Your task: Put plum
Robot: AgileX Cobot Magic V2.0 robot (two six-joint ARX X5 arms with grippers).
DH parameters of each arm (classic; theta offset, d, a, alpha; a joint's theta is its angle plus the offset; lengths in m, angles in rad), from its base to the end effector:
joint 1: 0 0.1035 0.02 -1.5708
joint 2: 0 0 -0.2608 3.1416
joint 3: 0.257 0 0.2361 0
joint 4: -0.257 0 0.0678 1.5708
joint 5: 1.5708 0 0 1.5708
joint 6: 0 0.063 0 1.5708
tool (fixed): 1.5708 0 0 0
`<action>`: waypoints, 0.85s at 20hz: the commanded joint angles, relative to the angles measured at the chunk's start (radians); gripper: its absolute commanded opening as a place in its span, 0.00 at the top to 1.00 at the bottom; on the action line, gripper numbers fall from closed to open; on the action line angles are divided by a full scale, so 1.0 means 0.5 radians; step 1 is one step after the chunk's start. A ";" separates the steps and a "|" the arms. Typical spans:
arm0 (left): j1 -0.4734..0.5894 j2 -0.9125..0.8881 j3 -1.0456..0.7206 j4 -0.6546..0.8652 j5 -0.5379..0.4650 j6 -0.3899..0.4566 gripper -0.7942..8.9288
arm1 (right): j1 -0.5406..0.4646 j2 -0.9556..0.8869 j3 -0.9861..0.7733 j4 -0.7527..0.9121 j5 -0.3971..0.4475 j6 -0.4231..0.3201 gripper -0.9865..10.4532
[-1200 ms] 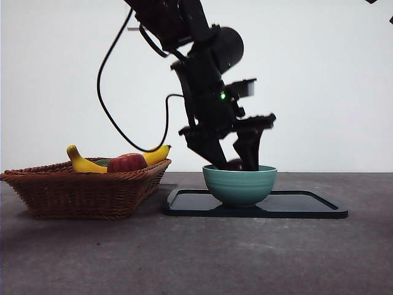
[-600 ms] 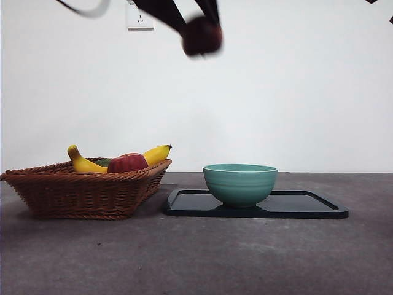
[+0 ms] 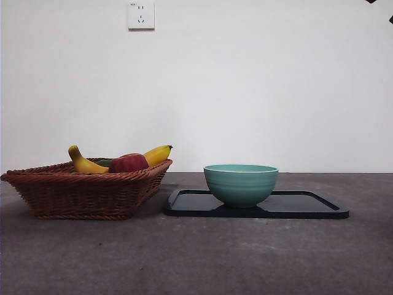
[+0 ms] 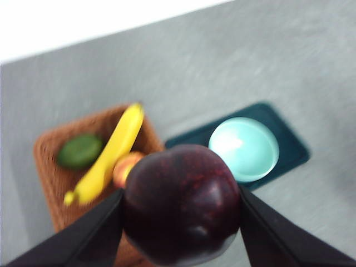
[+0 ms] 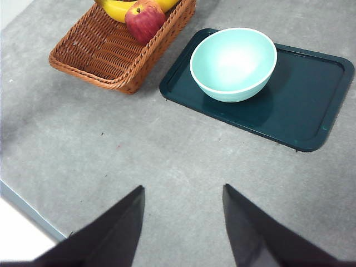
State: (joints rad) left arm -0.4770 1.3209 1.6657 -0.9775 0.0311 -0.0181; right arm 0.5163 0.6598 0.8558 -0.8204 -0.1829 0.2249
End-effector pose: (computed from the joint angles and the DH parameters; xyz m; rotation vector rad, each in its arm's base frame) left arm 0.2262 -0.1191 0.4125 0.1242 0.6278 -0.4851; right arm 0.1087 0.0749 0.2908 0.1030 0.7000 0.6012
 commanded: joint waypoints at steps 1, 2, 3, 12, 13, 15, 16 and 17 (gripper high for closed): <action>0.034 -0.050 -0.288 0.184 -0.005 -0.041 0.67 | 0.014 0.008 0.008 0.024 0.002 -0.009 0.72; 0.061 -0.078 -0.433 0.283 -0.008 -0.040 0.67 | 0.014 0.008 0.008 0.024 0.002 -0.009 0.72; 0.085 -0.089 -0.564 0.379 -0.008 -0.032 0.67 | 0.014 0.008 0.008 0.024 0.001 -0.008 0.72; 0.379 -0.071 -1.475 1.398 -0.010 0.075 0.67 | 0.014 0.008 0.008 0.021 0.001 -0.008 0.72; 0.395 -0.063 -1.544 1.486 -0.010 0.101 0.67 | 0.014 0.008 0.008 0.026 0.002 -0.008 0.72; 0.404 -0.023 -1.637 1.601 -0.010 0.135 0.67 | 0.014 0.010 0.008 0.033 0.002 -0.007 0.72; 0.404 0.015 -1.659 1.645 -0.008 0.141 0.67 | 0.014 0.010 0.008 0.037 0.002 -0.007 0.72; 0.404 0.066 -1.668 1.687 -0.008 0.141 0.67 | 0.014 0.010 0.008 0.042 0.002 -0.007 0.72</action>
State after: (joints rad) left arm -0.2733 1.3338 0.8265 -0.1558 0.0257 0.0372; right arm 0.5163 0.6598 0.8558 -0.8131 -0.1829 0.2249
